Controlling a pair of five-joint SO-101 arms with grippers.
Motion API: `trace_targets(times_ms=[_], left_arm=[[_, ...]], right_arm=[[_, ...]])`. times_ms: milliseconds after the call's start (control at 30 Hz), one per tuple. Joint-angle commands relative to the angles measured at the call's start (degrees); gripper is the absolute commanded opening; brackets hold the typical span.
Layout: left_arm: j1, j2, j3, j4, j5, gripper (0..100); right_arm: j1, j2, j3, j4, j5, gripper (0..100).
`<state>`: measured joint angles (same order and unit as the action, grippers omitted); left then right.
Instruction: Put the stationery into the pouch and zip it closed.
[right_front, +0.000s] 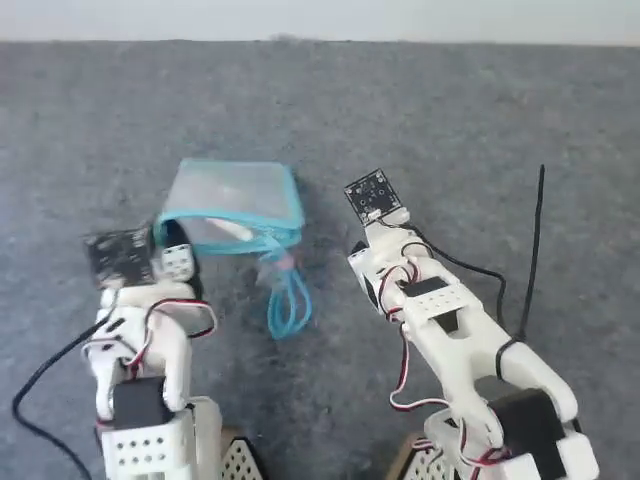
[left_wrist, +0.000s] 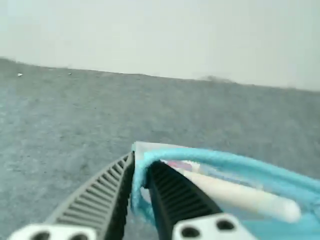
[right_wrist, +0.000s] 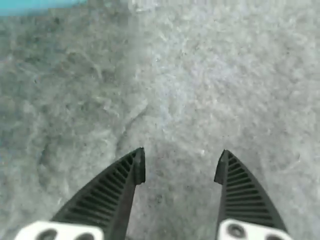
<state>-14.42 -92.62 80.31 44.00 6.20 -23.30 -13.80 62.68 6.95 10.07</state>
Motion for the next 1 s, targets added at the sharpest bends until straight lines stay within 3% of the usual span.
trace_targets(times_ms=[0, 67, 133, 200, 300, 367, 433, 533, 600, 667, 767, 833, 900, 967], left_arm=[[3.9, -8.4, 6.6, -2.3, -1.2, 1], [12.1, -9.4, 10.3, -3.0, -8.5, 1], [15.3, -10.3, 10.3, -3.0, -12.9, 1], [9.6, -11.1, 7.3, -3.0, -10.4, 1], [-4.5, -11.5, 4.0, -3.0, 1.0, 1], [-6.9, -11.5, 5.2, -2.9, 7.2, 2], [-1.1, -11.1, 7.8, -2.9, 3.9, 2], [15.7, -9.6, 11.2, -1.3, -8.4, 1], [22.8, -9.0, 11.1, 1.0, -14.0, 1], [19.7, -9.3, 8.0, 2.2, -13.1, 1], [6.1, -10.0, 5.7, 1.2, -4.0, 1], [1.4, -9.8, 6.4, 0.0, 0.9, 1], [5.7, -9.8, 7.2, 0.5, -1.8, 2], [14.9, -9.8, 8.1, 3.2, -9.5, 1]], right_arm=[[-0.6, -0.3, -3.6, -1.2, -0.6, 22.6], [-0.6, 0.0, -3.6, -1.2, -0.6, 22.6], [-0.6, 0.1, -3.6, -0.7, -0.6, 22.6], [-0.6, 0.1, -3.5, -0.7, -0.6, 22.6], [-0.6, 0.2, -3.5, -0.7, -0.6, 22.6], [-0.6, 0.2, -3.5, -0.8, -0.6, 22.6], [-0.6, 0.2, -3.5, -1.0, -0.6, 22.6], [-0.6, 0.2, -3.5, -0.7, -0.6, 22.6], [-0.5, 0.2, -3.5, -0.7, -0.6, 22.6], [-0.5, 0.2, -3.4, -0.7, -0.6, 22.6], [-0.5, 0.2, -3.4, -0.7, -0.6, 22.6], [-0.6, 0.2, -3.4, -0.7, -0.6, 22.6], [-0.6, 0.2, -3.4, -0.7, -0.6, 22.6], [-0.6, 0.2, -3.4, -0.7, -0.6, 22.6]])
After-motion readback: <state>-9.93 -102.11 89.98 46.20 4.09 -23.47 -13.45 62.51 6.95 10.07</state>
